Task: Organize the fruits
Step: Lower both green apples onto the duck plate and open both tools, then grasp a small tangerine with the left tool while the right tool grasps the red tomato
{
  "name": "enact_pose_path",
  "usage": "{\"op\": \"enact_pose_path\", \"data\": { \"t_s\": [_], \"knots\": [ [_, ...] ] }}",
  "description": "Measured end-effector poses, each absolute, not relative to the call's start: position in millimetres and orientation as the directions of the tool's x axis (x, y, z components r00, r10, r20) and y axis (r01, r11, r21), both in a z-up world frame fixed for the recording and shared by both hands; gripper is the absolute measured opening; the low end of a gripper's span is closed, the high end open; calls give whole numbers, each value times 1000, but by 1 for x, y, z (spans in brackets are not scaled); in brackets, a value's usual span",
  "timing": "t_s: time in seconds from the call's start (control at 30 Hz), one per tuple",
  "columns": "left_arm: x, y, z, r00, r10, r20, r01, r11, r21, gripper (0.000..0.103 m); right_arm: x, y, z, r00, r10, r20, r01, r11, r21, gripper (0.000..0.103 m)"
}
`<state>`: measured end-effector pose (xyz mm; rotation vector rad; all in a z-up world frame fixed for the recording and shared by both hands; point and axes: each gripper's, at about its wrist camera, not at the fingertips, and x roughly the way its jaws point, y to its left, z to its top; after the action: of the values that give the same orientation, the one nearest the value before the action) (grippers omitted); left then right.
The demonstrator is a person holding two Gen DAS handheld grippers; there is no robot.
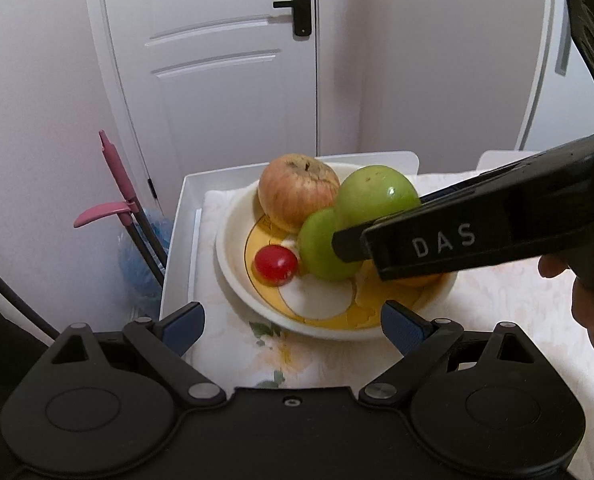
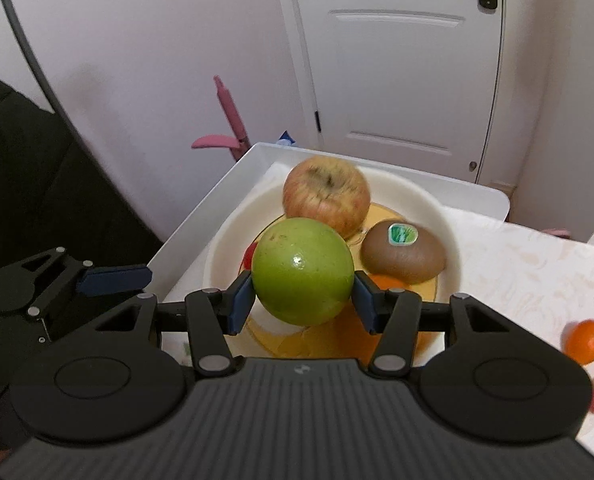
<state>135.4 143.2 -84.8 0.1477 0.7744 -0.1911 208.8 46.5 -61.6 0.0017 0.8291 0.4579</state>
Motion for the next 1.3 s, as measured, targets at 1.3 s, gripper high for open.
{"op": "enact_pose_path", "data": {
  "t_s": [1.3],
  "knots": [
    [78,79,-32,743,-137,-655,225,973,52,97,116,-95,-1,723,229,-652,-197,973,123,79]
  ]
}}
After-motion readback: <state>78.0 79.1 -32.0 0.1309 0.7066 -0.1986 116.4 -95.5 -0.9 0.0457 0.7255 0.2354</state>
